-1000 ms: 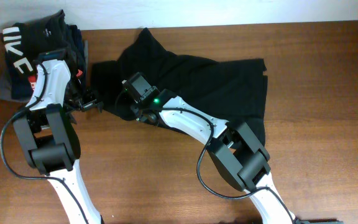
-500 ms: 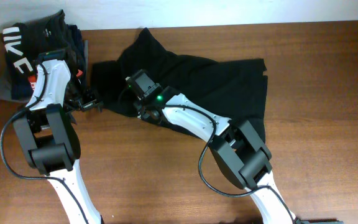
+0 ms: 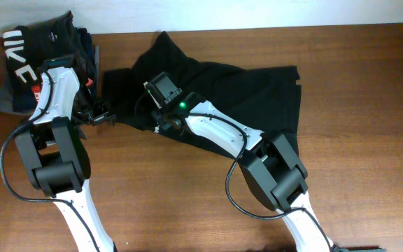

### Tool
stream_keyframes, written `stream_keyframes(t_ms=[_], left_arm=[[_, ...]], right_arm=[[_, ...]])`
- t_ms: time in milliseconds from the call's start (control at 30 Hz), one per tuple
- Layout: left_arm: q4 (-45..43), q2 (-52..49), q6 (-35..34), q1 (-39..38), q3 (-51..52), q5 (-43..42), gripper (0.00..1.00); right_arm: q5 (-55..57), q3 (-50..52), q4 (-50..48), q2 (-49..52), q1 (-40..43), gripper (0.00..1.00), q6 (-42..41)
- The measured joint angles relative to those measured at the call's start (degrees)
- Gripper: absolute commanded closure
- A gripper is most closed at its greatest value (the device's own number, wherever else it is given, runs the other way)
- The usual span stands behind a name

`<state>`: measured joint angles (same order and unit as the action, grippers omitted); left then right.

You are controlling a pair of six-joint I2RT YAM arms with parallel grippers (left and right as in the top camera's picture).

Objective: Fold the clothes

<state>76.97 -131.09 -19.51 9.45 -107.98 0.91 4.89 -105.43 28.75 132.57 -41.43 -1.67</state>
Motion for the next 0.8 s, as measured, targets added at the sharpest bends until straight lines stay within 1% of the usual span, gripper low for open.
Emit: stream_keyframes(t_ms=[67,133,467,567,633,767,800], left_arm=[[0.0,0.0,0.0,0.0,0.0,0.0,0.14],[0.0,0.0,0.0,0.0,0.0,0.0,0.14],[-0.1,0.0,0.0,0.0,0.0,0.0,0.13],[-0.1,0.0,0.0,0.0,0.0,0.0,0.14],[-0.1,0.0,0.0,0.0,0.0,0.0,0.14],[-0.1,0.0,0.0,0.0,0.0,0.0,0.14],[-0.1,0.0,0.0,0.0,0.0,0.0,0.14]], right_arm=[[0.0,0.0,0.0,0.0,0.1,0.76,0.0],[0.0,0.0,0.0,0.0,0.1,0.73,-0.1],[-0.3,-0.4,0.5,0.0,1.3,0.73,0.0],[-0.3,-1.1,0.7,0.0,1.5,0.79,0.0],[-0.3,-1.5,0.6,0.0,1.6,0.86,0.1],[-0.6,-1.7,0.8,0.0,1.6,0.96,-0.1],[-0.9,-1.7,0.9,0.0,1.6,0.96,-0.2]])
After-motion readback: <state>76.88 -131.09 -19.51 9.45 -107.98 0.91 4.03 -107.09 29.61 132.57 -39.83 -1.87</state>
